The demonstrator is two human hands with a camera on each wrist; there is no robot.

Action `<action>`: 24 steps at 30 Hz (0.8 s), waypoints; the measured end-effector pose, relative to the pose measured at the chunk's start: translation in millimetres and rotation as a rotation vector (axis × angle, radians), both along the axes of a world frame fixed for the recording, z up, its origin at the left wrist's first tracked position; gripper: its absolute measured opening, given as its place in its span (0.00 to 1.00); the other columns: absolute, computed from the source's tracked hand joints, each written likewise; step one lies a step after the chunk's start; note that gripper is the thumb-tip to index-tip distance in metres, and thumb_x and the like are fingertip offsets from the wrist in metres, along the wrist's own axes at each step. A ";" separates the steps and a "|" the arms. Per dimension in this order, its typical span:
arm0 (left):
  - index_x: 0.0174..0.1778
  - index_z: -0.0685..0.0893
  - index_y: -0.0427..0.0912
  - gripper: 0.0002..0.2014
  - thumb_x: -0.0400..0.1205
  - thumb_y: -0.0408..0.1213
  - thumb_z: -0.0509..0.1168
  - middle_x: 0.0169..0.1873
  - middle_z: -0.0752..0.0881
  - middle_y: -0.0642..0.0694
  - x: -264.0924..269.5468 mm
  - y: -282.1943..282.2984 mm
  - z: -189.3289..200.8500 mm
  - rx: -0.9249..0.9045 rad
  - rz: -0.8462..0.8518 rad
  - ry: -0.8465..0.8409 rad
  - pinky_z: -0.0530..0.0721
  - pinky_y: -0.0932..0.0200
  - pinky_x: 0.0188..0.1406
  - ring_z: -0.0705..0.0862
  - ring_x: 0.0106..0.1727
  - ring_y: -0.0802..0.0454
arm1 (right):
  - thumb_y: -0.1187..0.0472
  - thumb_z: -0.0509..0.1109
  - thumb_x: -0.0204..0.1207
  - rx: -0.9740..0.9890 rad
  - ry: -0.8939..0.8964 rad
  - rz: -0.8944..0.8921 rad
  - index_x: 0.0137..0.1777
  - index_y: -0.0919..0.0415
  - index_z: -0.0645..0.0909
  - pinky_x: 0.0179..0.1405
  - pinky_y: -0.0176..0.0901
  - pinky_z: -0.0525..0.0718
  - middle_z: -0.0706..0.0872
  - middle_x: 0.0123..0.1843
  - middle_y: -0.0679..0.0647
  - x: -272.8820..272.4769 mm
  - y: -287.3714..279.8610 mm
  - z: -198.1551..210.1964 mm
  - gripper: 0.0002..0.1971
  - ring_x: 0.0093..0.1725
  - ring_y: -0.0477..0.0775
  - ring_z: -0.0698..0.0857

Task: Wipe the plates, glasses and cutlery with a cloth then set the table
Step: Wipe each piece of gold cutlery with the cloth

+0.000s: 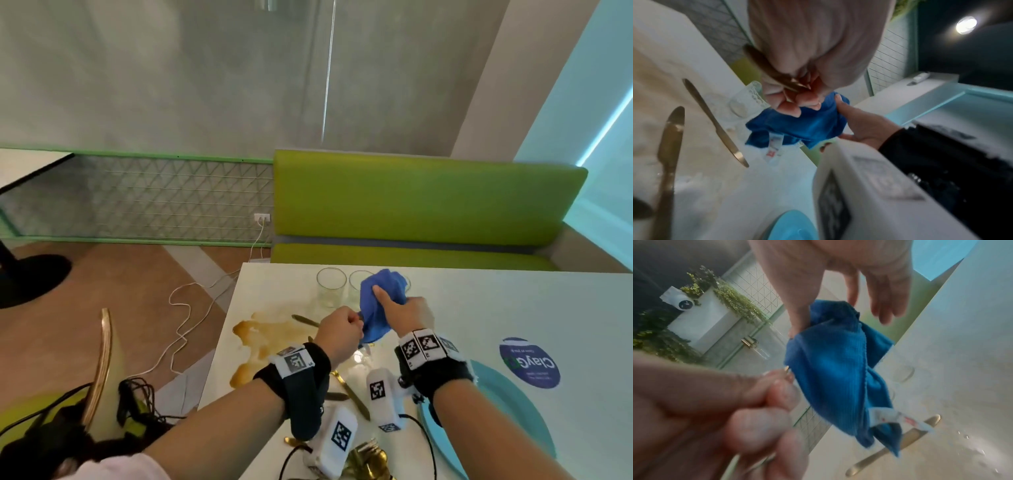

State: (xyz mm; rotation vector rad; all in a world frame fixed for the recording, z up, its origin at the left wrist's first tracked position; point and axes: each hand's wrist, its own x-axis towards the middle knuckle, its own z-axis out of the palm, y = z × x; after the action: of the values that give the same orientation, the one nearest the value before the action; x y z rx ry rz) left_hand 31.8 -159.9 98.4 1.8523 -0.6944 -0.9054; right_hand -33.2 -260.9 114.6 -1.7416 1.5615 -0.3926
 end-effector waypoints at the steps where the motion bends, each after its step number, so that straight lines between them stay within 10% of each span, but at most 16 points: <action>1: 0.32 0.71 0.48 0.14 0.84 0.32 0.55 0.36 0.78 0.45 -1.6 1.5 1.3 -0.010 0.001 0.000 0.75 0.53 0.42 0.75 0.40 0.46 | 0.37 0.64 0.74 0.031 0.033 0.080 0.54 0.72 0.80 0.54 0.49 0.80 0.84 0.54 0.67 3.8 2.5 -0.4 0.33 0.56 0.65 0.84; 4: 0.32 0.70 0.47 0.14 0.83 0.30 0.55 0.31 0.76 0.47 -3.1 3.6 4.9 -0.041 -0.028 0.019 0.74 0.55 0.38 0.74 0.35 0.46 | 0.45 0.63 0.78 0.046 -0.116 0.186 0.39 0.69 0.78 0.49 0.51 0.81 0.83 0.43 0.67 9.3 5.2 1.1 0.23 0.46 0.65 0.83; 8: 0.33 0.72 0.47 0.14 0.84 0.31 0.55 0.30 0.77 0.48 -12.6 25.3 17.2 -0.066 -0.080 0.038 0.74 0.62 0.32 0.74 0.28 0.53 | 0.56 0.64 0.80 -0.061 -0.175 0.184 0.55 0.74 0.78 0.50 0.51 0.79 0.85 0.54 0.71 1.2 25.9 12.6 0.18 0.55 0.68 0.83; 15: 0.37 0.73 0.46 0.10 0.85 0.32 0.57 0.31 0.78 0.46 -15.3 23.0 19.2 -0.048 -0.103 0.113 0.75 0.61 0.32 0.73 0.27 0.53 | 0.53 0.61 0.81 -0.318 -0.007 0.242 0.45 0.67 0.73 0.42 0.45 0.73 0.86 0.49 0.69 -12.0 23.4 16.8 0.15 0.51 0.68 0.84; 24: 0.48 0.78 0.37 0.07 0.86 0.31 0.55 0.33 0.76 0.46 21.1 42.5 15.3 0.002 0.086 0.133 0.76 0.68 0.28 0.74 0.29 0.55 | 0.50 0.58 0.83 -0.275 -0.322 -0.001 0.55 0.72 0.78 0.47 0.47 0.72 0.84 0.56 0.72 -22.1 -1.1 37.6 0.22 0.57 0.69 0.82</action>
State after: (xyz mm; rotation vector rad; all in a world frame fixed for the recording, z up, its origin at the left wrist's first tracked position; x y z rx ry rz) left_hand 53.0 -117.4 113.6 1.7919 -0.5279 -0.9632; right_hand -55.3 -262.0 152.2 -1.7738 1.3228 -0.8778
